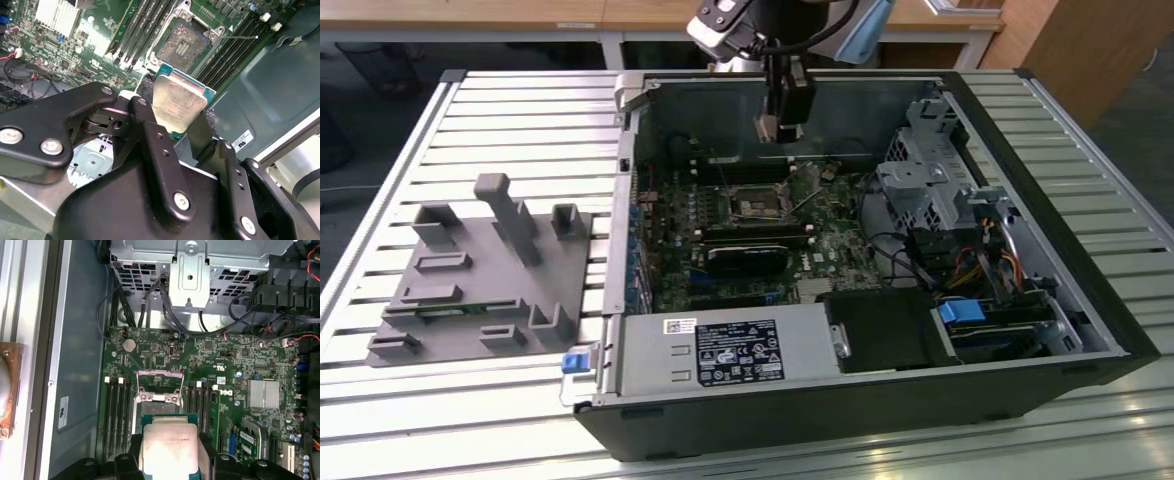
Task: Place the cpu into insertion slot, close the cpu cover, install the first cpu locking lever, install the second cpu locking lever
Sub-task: 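Place the cpu into insertion slot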
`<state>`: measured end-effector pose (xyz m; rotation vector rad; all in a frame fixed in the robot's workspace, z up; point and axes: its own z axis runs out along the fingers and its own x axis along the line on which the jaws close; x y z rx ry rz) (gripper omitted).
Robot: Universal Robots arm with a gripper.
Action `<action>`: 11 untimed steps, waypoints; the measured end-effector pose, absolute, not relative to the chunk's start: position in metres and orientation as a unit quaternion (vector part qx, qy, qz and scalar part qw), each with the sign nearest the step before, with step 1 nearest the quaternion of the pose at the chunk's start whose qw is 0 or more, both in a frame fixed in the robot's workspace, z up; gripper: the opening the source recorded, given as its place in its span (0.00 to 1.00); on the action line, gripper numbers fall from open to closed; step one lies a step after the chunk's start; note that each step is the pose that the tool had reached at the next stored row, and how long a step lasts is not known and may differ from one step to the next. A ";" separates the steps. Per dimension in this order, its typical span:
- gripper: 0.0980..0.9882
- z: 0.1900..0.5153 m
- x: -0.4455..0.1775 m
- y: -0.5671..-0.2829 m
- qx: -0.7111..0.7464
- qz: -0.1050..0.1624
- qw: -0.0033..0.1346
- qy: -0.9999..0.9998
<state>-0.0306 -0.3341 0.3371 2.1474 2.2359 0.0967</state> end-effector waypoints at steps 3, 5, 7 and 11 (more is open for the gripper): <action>0.48 0.334 -0.031 -0.332 0.692 0.030 0.019 0.721; 0.48 0.331 -0.031 -0.331 0.692 0.030 0.019 0.721; 0.48 0.329 -0.031 -0.330 0.692 0.029 0.018 0.721; 0.48 0.323 -0.031 -0.329 0.692 0.028 0.017 0.721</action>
